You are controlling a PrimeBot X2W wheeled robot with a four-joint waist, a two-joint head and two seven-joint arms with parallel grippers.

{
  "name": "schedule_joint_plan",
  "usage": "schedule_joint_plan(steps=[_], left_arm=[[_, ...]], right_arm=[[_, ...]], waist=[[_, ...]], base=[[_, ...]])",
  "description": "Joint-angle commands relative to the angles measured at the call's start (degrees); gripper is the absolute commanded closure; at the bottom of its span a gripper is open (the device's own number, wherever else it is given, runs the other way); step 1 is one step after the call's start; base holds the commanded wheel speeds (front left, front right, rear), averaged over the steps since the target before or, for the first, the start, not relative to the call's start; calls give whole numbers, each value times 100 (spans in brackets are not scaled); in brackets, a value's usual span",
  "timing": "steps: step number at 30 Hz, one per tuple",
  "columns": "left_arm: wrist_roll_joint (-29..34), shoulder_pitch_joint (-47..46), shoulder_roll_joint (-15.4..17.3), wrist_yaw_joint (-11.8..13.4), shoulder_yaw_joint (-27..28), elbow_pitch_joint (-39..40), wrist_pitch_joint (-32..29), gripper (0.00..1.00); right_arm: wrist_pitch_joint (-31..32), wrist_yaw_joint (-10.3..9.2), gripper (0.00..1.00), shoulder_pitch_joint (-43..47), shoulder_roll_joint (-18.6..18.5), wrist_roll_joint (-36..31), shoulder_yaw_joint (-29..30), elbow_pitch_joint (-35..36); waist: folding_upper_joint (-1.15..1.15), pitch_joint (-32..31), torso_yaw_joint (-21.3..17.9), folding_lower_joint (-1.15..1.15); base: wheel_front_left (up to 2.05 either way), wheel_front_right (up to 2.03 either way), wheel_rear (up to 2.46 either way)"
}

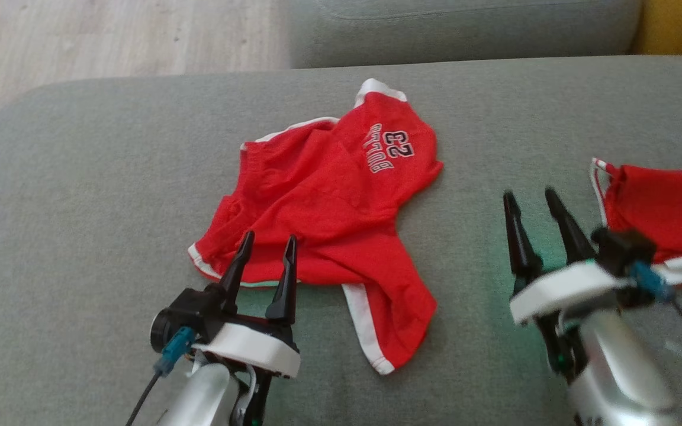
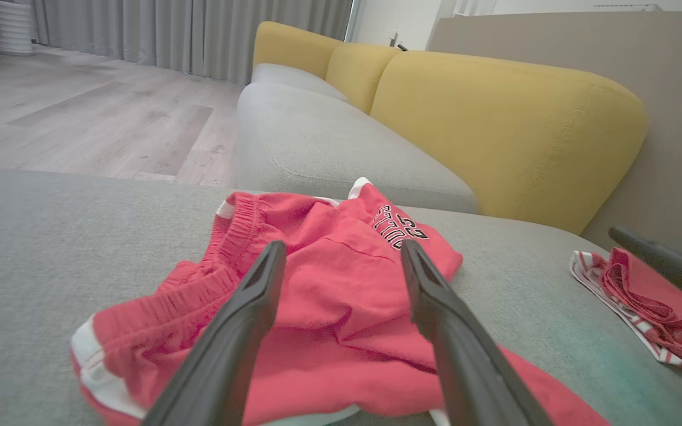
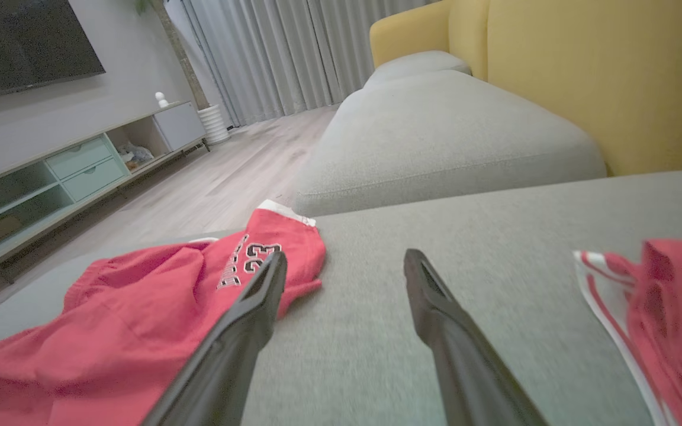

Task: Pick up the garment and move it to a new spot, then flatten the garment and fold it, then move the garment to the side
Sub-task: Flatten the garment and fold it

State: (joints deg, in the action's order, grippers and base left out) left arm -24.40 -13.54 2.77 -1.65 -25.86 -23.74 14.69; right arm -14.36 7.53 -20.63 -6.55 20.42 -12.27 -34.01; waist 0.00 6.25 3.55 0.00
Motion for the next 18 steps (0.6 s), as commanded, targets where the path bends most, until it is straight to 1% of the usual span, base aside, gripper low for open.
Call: schedule_joint_plan(steps=[1,3,4,10,15,18], left_arm=[[59,-98,20,-54,228,190,30,0],[100,-91,17,-107,245,188,30,0],[111,-92,16,-120,245,186,30,0],[111,-145,12,-179,180,175,30,0],[88,-210,12,-164,113,178,30,0],[55,-273,11,-158,45,179,30,0]], right_arm=[[-62,-4,0,-7,155,-198,73,412],[-62,-4,0,352,277,-485,358,749],[-63,-4,0,418,301,-546,405,825],[11,-4,0,413,358,-732,519,1059],[282,-4,0,109,364,-730,590,1004],[629,-4,0,-234,366,-751,630,714]], waist=[[0,-18,-105,0],[0,-2,-121,0],[0,4,-114,0],[0,112,96,0],[0,278,323,0],[0,427,525,0]], base=[[0,0,0],[0,0,0],[0,0,0],[0,0,0],[0,0,0],[0,0,0]])
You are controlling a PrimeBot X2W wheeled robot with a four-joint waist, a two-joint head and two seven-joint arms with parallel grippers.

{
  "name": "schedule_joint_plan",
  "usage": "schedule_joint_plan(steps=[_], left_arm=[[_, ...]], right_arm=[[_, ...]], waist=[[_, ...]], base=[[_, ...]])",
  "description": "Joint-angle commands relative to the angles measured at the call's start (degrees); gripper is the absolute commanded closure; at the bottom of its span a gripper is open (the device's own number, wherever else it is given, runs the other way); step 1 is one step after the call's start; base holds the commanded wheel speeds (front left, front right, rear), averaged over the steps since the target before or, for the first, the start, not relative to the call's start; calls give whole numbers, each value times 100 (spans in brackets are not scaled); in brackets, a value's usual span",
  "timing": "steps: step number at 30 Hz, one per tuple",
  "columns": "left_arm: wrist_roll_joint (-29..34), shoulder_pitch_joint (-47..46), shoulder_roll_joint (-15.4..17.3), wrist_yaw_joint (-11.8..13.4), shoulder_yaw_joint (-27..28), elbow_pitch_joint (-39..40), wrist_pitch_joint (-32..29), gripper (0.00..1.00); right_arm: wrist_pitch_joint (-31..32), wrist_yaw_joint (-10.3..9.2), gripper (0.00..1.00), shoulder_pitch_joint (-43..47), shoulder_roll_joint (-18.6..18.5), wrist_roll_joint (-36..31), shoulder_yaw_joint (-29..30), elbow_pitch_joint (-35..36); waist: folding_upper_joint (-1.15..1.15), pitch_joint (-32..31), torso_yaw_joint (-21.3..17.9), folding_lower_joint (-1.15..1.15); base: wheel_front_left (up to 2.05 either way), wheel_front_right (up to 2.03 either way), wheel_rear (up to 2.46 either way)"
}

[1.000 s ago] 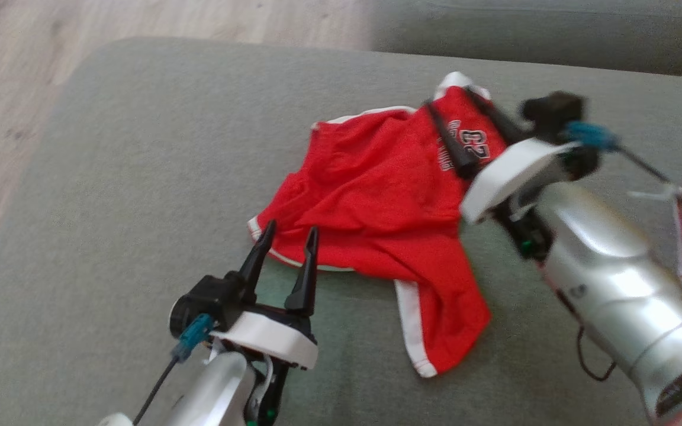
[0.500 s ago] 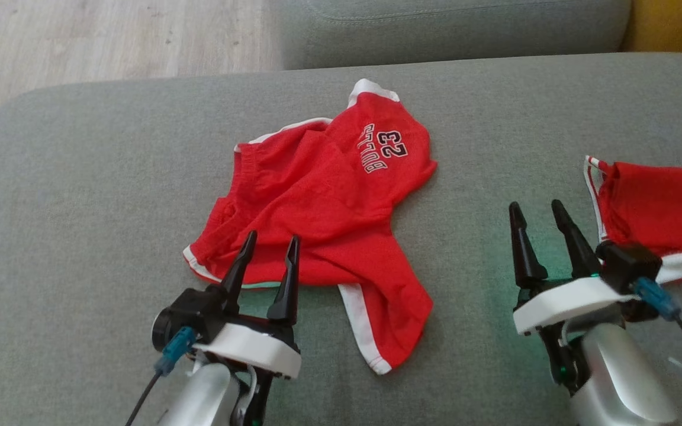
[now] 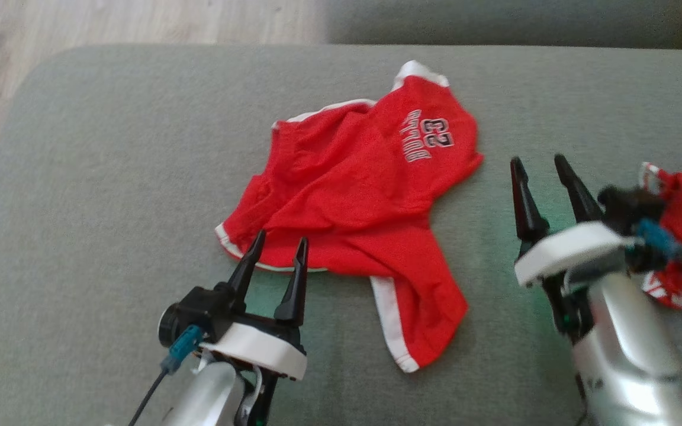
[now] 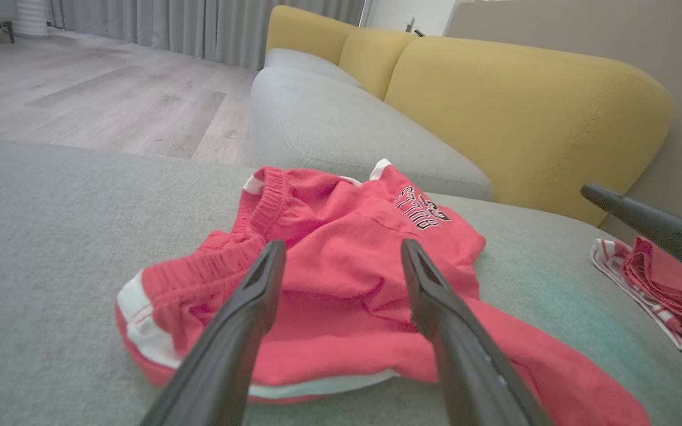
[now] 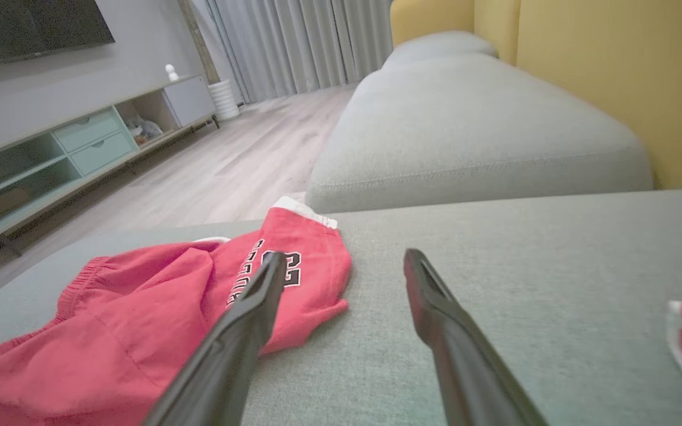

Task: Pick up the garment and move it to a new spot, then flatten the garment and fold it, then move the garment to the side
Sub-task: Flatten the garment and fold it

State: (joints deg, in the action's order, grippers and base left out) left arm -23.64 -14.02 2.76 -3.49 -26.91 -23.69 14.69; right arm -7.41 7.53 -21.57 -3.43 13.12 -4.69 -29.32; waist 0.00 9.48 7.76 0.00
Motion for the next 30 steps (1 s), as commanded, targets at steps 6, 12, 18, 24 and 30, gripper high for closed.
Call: schedule_joint_plan(steps=[6,12,18,24,30], left_arm=[[-103,-335,12,40,-7,147,30,0],[-191,-407,12,82,-140,148,30,0],[-250,-417,12,135,-201,179,30,0],[-283,-427,12,181,-198,197,30,0],[-334,-447,12,187,-259,207,30,0]], right_arm=[[552,-4,0,-912,54,280,88,-838],[884,-4,0,-1557,55,142,290,-2079],[819,-4,100,-1953,55,-232,307,-2883],[331,-4,100,-2235,-154,-801,669,-3182],[160,-4,100,-2589,-547,-1309,921,-3251]], waist=[[0,296,491,0],[0,373,769,0],[0,400,853,0],[0,382,768,0],[0,334,712,0]], base=[[0,0,0],[0,0,0],[0,0,0],[0,0,0],[0,0,0]])
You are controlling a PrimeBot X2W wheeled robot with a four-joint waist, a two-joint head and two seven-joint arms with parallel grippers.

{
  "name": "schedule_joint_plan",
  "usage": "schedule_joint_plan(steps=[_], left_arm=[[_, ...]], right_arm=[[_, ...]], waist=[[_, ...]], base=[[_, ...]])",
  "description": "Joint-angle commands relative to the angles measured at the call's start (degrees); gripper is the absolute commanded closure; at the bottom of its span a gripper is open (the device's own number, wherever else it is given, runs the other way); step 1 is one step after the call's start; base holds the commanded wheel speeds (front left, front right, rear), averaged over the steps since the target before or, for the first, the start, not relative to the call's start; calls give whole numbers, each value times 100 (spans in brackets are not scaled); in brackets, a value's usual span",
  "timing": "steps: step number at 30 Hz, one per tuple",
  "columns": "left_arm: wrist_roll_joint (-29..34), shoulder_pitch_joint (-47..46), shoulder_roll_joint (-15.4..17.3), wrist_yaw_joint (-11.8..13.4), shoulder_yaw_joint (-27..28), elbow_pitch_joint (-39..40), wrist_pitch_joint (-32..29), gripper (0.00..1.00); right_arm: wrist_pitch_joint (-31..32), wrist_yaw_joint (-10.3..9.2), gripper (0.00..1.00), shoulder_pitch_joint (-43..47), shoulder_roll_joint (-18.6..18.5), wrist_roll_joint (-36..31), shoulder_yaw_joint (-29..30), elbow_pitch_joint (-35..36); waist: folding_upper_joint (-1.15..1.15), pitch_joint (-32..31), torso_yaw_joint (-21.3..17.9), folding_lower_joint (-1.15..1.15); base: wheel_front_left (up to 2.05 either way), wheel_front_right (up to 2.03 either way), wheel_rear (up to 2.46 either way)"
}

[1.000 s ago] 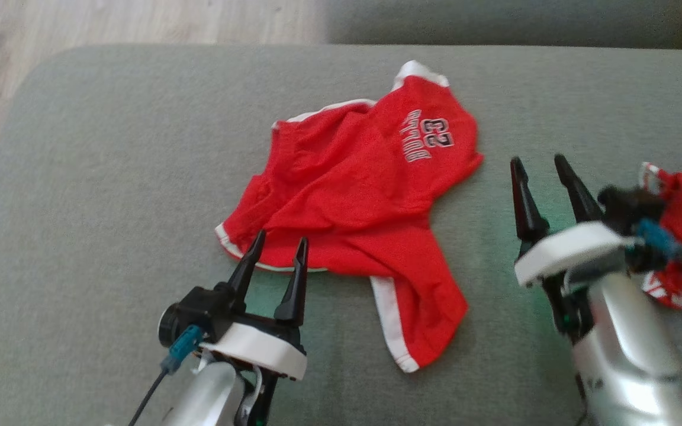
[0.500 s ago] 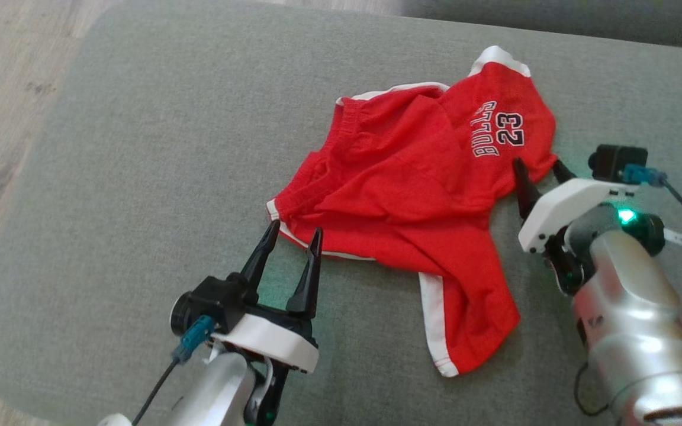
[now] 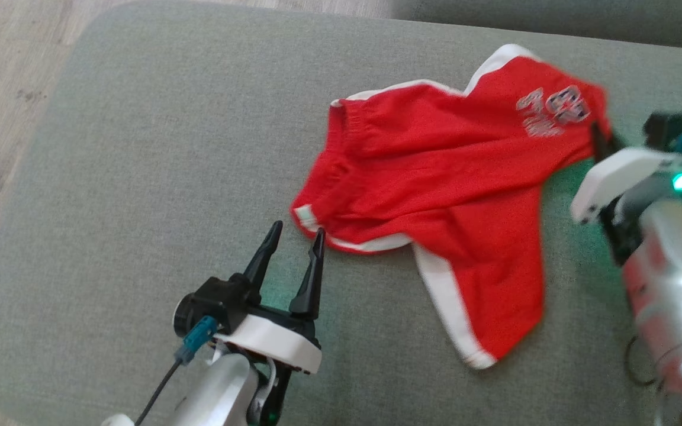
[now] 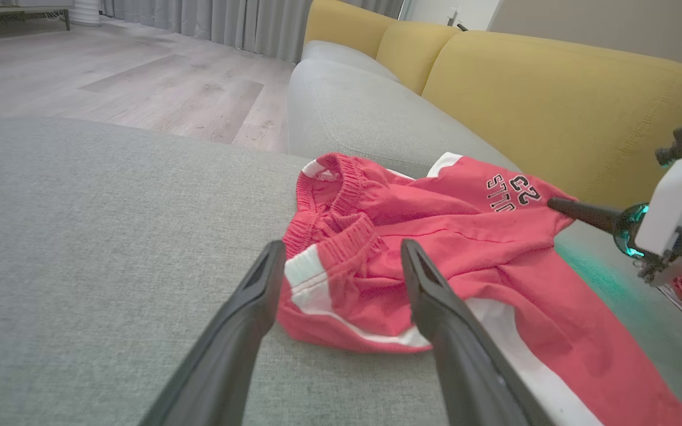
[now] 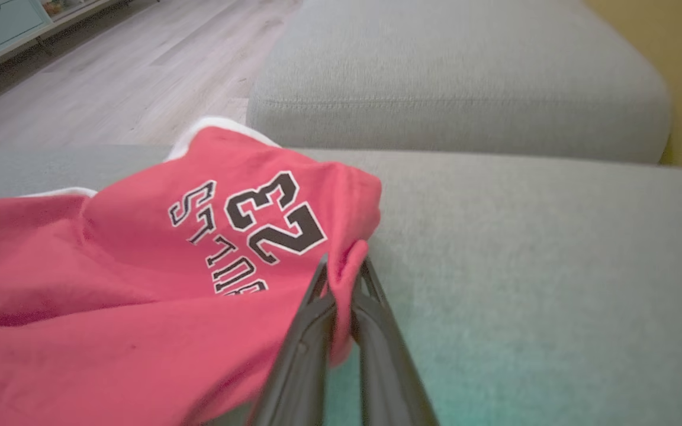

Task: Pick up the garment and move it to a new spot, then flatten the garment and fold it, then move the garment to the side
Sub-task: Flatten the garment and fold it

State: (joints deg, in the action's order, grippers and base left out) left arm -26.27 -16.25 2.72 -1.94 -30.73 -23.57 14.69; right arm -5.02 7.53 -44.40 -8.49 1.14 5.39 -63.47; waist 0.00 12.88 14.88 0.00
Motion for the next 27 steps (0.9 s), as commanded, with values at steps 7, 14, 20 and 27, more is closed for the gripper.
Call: schedule_joint_plan(steps=[7,14,20,27], left_arm=[[-170,-278,16,43,-19,213,30,0],[-178,-286,16,62,-1,211,30,0],[-135,-279,16,88,125,209,30,0],[40,-110,16,63,503,224,31,0]], right_arm=[[-111,-4,100,-874,-485,-744,-304,148],[-320,-4,0,-1233,-651,-1155,-584,35],[-798,-4,0,-1065,-345,-1145,-362,28],[-994,-4,0,-13,322,-770,-19,1130]], waist=[[0,-5,121,0],[0,11,157,0],[0,-127,-31,0],[0,-461,-547,0]], base=[[0,0,0],[0,0,0],[0,0,0],[0,0,0]])
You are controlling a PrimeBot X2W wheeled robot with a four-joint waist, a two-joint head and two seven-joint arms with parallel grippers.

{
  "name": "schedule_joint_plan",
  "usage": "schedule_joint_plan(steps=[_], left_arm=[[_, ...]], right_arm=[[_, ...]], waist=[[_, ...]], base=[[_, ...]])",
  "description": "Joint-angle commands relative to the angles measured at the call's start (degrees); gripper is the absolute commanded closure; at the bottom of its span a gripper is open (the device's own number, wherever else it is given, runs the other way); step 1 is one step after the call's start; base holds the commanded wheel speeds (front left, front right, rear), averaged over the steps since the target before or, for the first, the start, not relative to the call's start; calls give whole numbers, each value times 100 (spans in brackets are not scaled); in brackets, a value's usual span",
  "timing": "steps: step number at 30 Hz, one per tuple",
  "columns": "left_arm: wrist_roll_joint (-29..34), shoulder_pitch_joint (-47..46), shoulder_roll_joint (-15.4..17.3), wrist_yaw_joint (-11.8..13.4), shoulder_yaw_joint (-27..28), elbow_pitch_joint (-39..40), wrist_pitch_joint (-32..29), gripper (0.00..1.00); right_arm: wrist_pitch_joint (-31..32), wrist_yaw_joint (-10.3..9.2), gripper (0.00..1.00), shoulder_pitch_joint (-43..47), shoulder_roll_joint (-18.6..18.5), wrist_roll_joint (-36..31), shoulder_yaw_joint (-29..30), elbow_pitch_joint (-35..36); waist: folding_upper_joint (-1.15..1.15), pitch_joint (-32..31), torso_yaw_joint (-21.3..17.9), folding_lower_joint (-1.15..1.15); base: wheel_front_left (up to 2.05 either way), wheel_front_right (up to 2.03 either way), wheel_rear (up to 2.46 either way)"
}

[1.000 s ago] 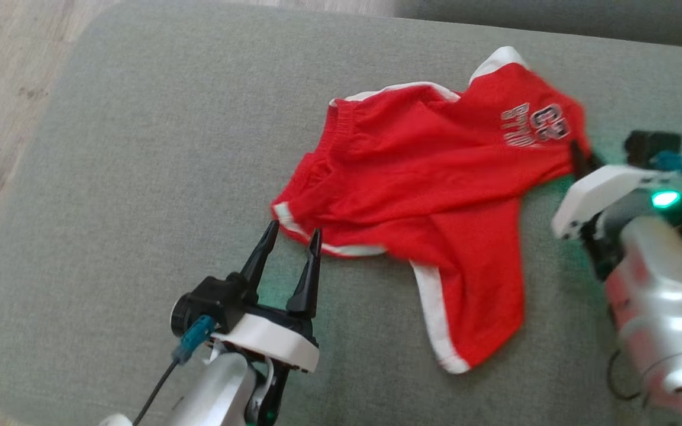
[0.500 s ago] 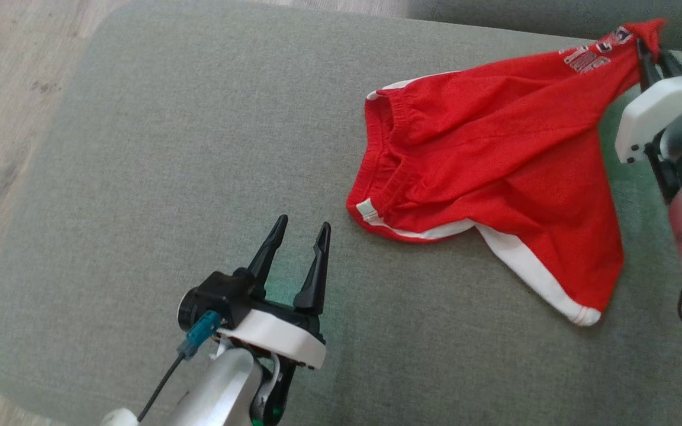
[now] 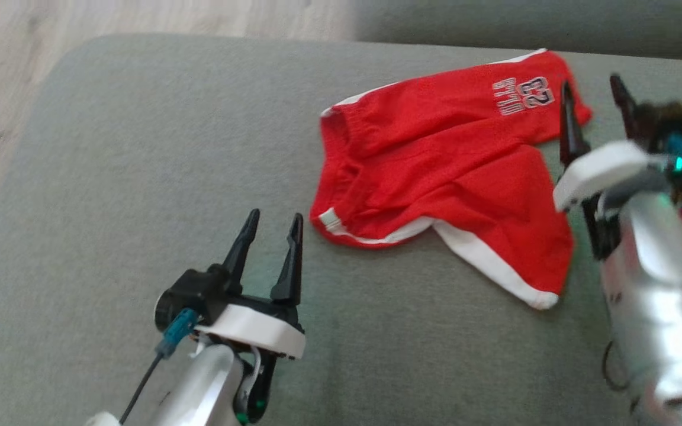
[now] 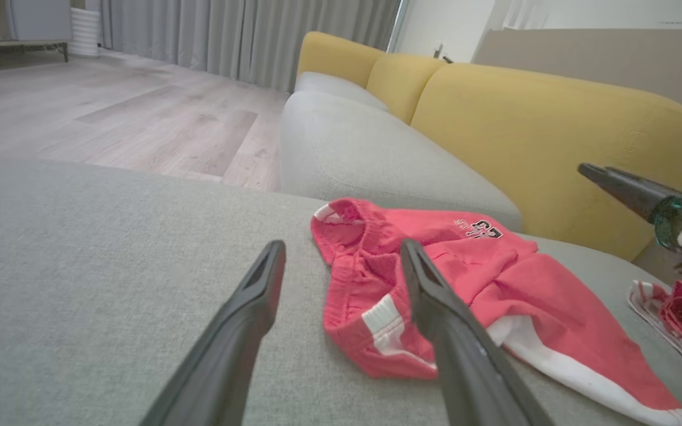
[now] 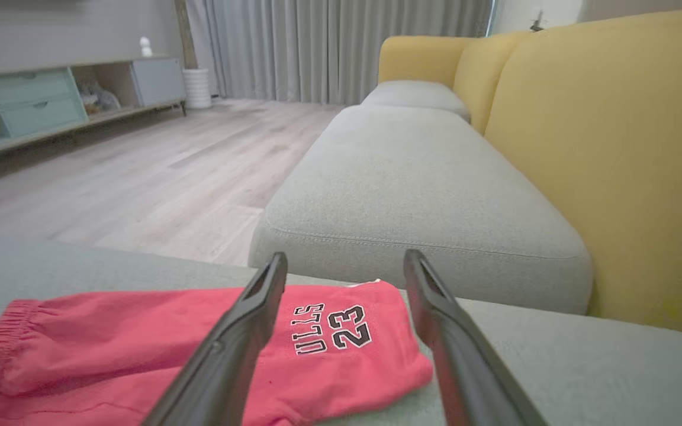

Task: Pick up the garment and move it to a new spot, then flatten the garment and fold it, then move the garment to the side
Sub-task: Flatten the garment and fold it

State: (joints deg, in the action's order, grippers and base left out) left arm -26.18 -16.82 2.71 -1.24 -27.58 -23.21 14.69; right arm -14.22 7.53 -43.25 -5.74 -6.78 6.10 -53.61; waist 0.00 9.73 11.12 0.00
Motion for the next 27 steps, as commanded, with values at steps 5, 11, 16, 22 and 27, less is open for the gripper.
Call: schedule_joint_plan(steps=[5,11,16,22,27], left_arm=[[159,127,17,-42,512,247,31,0],[277,348,17,-64,767,343,31,0],[350,500,17,-95,910,398,31,0],[385,549,17,-137,936,404,31,0],[385,495,17,-171,907,377,31,0]], right_arm=[[-76,-4,0,1178,263,399,-249,1602],[-77,-4,0,2789,284,1037,-587,2870],[-77,-4,0,3701,285,1309,-649,3393],[-77,-4,0,3956,285,1419,-733,3641],[0,-4,0,4001,286,1503,-1104,3522]], waist=[[0,-398,-542,0],[0,-597,-806,0],[0,-613,-908,0],[0,-531,-909,0],[0,-497,-831,0]], base=[[0,0,0],[0,0,0],[0,0,0],[0,0,0],[0,0,0]])
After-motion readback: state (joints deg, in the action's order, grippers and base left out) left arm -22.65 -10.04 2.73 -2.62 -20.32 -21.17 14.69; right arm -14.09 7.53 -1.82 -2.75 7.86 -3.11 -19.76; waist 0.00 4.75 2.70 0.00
